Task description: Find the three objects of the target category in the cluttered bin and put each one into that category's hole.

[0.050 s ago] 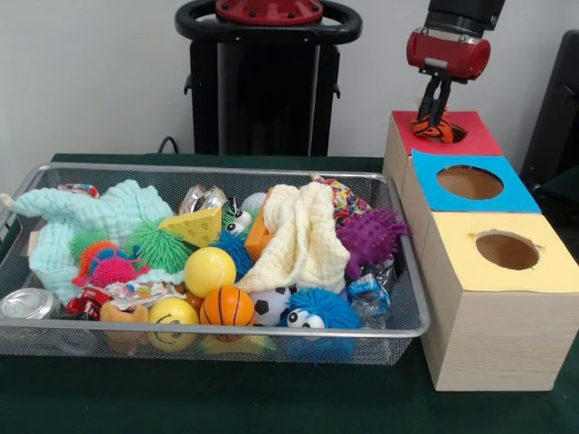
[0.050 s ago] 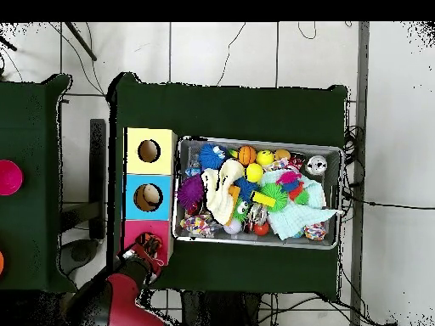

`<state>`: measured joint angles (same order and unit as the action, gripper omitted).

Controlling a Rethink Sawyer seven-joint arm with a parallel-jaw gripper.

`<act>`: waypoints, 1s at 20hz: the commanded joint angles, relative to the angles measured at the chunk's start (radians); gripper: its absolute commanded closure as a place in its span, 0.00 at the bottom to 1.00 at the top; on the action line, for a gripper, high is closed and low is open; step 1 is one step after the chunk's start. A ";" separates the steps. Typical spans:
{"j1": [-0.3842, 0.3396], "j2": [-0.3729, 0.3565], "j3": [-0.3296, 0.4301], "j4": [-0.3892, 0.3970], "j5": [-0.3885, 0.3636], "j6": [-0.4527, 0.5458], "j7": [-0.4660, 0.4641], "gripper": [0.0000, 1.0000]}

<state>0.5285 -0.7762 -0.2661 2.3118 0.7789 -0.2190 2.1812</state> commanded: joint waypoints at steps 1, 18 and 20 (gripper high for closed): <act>-0.018 0.084 0.074 -0.048 0.032 -0.019 0.250 1.00; -0.019 0.163 0.108 -0.108 0.051 -0.069 0.296 1.00; -0.030 0.173 0.118 -0.111 0.038 -0.082 0.306 1.00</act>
<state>0.5366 -0.7343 -0.2612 2.2714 0.7785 -0.2255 2.1816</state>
